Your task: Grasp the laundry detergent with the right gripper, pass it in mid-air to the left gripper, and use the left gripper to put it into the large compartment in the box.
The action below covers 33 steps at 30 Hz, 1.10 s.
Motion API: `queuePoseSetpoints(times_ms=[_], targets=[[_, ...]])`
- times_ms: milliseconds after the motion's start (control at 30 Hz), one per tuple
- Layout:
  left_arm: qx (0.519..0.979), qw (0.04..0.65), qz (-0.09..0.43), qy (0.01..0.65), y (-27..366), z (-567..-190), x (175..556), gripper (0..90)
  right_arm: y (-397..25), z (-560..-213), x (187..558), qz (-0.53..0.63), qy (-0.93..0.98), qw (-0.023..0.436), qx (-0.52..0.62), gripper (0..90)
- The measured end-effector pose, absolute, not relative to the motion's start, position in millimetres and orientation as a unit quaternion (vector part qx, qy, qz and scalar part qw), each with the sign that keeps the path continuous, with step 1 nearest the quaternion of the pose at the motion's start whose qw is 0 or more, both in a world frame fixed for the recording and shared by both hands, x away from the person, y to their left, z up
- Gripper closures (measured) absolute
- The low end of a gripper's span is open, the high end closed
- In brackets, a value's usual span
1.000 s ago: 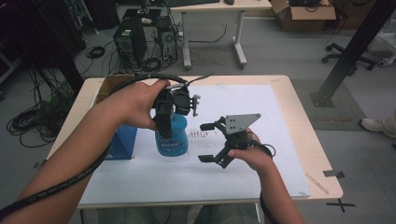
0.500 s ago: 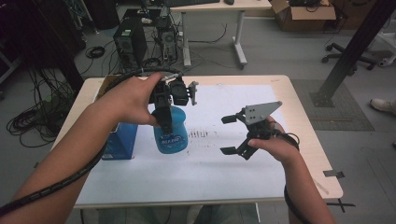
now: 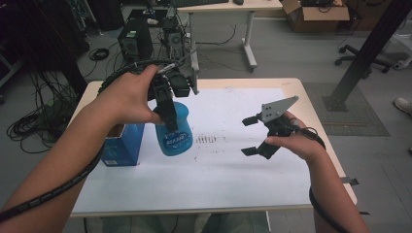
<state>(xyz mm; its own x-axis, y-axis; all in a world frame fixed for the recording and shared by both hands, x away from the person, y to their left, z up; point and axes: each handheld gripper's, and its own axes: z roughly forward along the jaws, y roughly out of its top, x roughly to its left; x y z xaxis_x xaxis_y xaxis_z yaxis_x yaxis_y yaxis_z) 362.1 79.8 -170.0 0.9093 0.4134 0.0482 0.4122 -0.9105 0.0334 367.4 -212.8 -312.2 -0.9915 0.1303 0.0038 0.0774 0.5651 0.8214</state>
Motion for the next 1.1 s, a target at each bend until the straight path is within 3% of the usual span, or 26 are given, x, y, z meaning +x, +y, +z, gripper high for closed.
queuePoseSetpoints(times_ms=[1100], targets=[[0.89,0.037,0.041,0.453,139.7,-119.9,393.5,38.4,-221.0,-314.0,392.7,0.374,0.925,0.003,0.061,1.5]])
